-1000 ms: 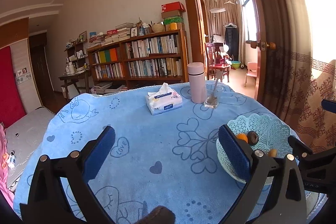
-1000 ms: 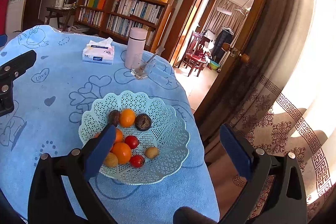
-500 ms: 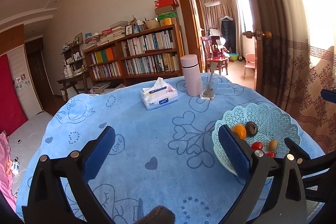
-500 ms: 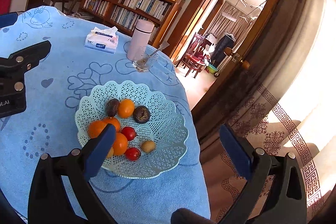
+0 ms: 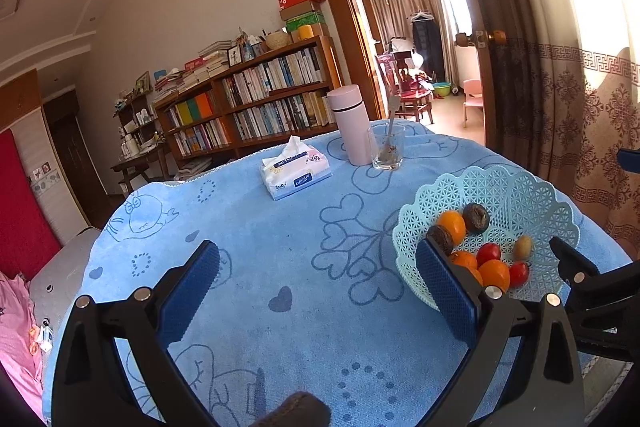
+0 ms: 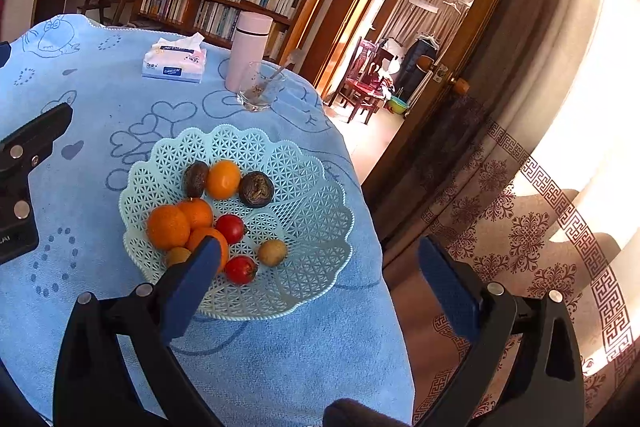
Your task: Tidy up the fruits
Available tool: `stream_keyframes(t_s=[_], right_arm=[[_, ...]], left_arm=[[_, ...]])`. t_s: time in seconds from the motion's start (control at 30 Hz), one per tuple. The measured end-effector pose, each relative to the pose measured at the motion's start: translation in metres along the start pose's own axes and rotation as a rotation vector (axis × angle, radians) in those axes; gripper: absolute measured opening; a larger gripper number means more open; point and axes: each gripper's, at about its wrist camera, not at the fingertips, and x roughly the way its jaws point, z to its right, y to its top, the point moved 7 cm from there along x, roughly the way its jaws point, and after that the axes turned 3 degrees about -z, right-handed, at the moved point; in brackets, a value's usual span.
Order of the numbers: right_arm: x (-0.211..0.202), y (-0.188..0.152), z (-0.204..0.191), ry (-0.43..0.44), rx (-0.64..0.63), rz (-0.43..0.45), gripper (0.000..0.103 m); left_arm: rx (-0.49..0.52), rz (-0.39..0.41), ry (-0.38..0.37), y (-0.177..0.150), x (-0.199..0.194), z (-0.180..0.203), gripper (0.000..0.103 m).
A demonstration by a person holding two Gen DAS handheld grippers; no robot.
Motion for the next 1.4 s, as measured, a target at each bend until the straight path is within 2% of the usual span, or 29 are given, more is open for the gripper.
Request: stream_keyframes(t_s=[0.37, 0.8, 1.4], right_arm=[[0.003, -0.004, -0.02, -0.029, -0.074, 0.005, 0.1], [0.009, -0.006, -0.025, -0.027, -0.088, -0.013, 0.1], [0.014, -0.01, -0.03, -0.028, -0.106, -0.025, 0.1]], left_arm=[[0.017, -0.028, 0.007, -0.01, 0.004, 0.0, 0.098], [0.036, -0.069, 0.0, -0.02, 0.015, 0.006, 0.098], [0.064, -0.085, 0.002, -0.027, 0.018, 0.01, 0.098]])
